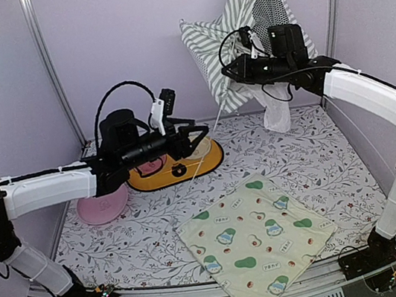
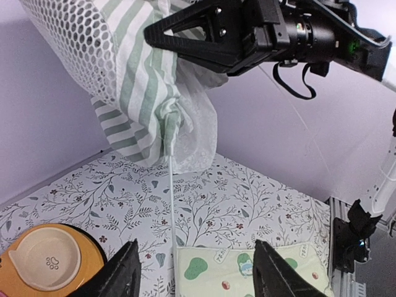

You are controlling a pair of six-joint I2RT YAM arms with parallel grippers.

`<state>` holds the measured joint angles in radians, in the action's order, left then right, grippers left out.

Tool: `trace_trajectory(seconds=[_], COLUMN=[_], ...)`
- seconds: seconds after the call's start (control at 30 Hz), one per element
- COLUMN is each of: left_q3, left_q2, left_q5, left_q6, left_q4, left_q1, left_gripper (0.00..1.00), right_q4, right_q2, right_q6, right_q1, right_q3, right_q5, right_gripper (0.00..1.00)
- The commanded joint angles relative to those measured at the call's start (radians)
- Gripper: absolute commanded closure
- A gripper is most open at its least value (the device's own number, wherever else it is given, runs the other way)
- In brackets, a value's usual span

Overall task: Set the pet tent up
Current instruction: Pass from the left arm to the right

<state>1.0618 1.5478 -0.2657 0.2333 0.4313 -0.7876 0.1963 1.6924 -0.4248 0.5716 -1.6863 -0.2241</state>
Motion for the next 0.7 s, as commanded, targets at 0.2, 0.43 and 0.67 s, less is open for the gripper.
trace_trajectory(seconds=[0.2,0.43,0.67], left_q3=[-0.093,-0.083,-0.049], left_q2=[-0.135,-0.131,-0.128], left_q5=[0.025,-0.036,-0.043], left_q6=[-0.06,-0.092,-0.135], left_q4=[-0.233,-0.349,-0.452], left_q1=[0.016,0.001,-0.008], left_gripper=[0.38,0.39,0.4], right_q4=[0.087,0.134,0.156], right_q2=[0.028,0.035,0.036], right_q6=[0.118,0.143,0.157], right_q1=[-0.026,-0.029,-0.028], right_q3=[-0.135,-0.181,-0.192], right_q5=[-0.023,-0.035,-0.043], right_gripper=[1.0,1.0,1.0])
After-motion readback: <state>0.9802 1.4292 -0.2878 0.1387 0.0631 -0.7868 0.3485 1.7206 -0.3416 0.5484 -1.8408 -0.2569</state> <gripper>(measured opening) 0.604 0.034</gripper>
